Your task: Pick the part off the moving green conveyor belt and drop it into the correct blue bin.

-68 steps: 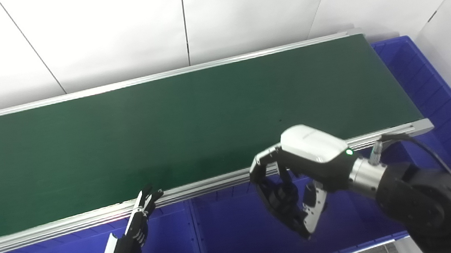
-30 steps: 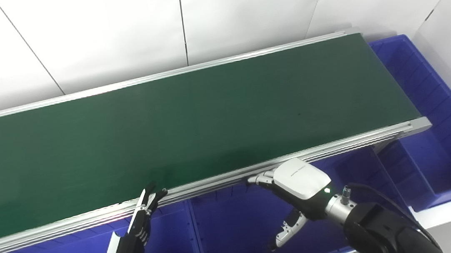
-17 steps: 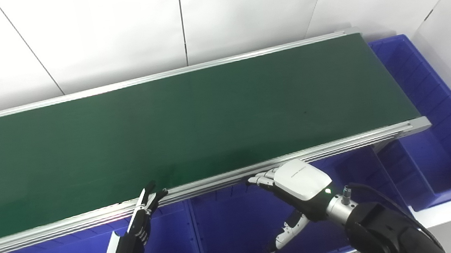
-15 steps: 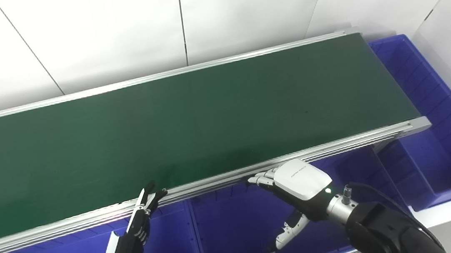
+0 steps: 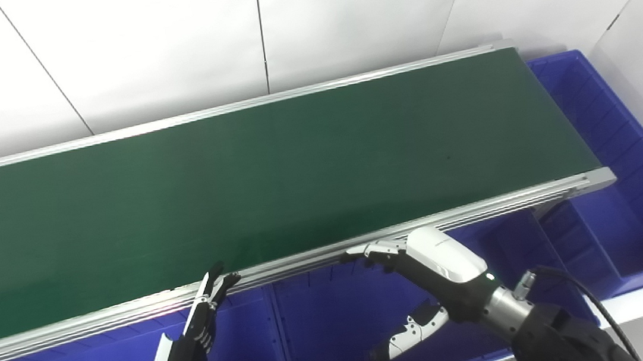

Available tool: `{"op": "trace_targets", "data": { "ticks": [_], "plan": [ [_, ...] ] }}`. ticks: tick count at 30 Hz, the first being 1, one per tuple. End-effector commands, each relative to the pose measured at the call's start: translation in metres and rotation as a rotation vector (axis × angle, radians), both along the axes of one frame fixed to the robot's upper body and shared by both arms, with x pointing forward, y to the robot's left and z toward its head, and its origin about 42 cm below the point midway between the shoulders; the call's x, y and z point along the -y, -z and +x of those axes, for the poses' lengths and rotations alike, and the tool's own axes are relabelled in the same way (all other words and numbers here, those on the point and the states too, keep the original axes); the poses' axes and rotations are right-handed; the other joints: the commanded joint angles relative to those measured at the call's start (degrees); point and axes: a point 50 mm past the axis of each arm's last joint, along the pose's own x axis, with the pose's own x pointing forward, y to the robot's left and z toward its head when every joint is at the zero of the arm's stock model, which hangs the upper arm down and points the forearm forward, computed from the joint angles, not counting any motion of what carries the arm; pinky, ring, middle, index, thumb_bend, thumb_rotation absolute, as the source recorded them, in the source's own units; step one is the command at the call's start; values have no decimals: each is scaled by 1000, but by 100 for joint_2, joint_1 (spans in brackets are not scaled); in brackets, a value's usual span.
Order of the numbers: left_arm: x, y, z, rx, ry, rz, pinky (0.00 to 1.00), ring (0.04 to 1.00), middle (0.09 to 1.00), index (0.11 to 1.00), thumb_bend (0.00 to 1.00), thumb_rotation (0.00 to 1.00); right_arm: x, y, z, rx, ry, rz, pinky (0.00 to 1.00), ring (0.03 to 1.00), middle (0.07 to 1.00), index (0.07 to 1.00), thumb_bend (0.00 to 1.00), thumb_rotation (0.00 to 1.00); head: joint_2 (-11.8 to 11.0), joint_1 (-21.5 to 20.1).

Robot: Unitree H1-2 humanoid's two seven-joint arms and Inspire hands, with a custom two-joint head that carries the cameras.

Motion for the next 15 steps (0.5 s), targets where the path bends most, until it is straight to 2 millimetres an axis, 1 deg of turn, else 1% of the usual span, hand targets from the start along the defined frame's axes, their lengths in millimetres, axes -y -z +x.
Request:
{"op": "trace_targets", "data": {
  "ticks": [1, 4, 8, 9, 11, 12, 13, 14, 15],
  "plan": [
    [4, -9, 0, 42, 2, -9, 1000, 968, 919, 975, 994, 914, 2, -16, -7, -57, -8, 197, 662, 799, 858, 848, 1000, 753, -17, 54],
    [4, -6, 0, 43, 2, -2, 1000, 964, 920, 974, 992, 917, 1, -21, -16, -105, -40, 362, 737, 836, 871, 849, 1000, 751, -59, 163],
    [5, -4, 0, 39, 1, -1, 1000, 964, 920, 971, 991, 918, -5, -26, -23, -121, -60, 519, 765, 860, 892, 864, 1000, 792, -94, 306],
    [5, -4, 0, 39, 2, -1, 1000, 968, 922, 971, 988, 917, -8, -25, -24, -124, -60, 545, 786, 876, 900, 873, 1000, 810, -97, 319],
    [6, -3, 1, 40, 3, 3, 1000, 969, 923, 972, 989, 921, -12, -24, -24, -128, -58, 573, 845, 917, 927, 891, 1000, 841, -123, 425],
    [7, -2, 1, 40, 2, 6, 1000, 969, 923, 972, 989, 922, -17, -21, -23, -113, -49, 577, 856, 924, 932, 894, 1000, 846, -145, 537],
    [8, -2, 1, 39, 1, 8, 1000, 967, 923, 971, 994, 925, -20, -18, -23, -101, -43, 578, 887, 947, 951, 918, 1000, 887, -145, 537],
    [9, -2, 1, 40, 3, 8, 999, 967, 924, 971, 993, 926, -27, -11, -21, -101, -27, 597, 896, 952, 956, 926, 1000, 898, -167, 673],
    [9, -1, 2, 41, 4, 9, 999, 968, 925, 973, 990, 929, -31, -6, -20, -103, -17, 611, 903, 957, 961, 936, 1000, 906, -167, 673]
  ]
}}
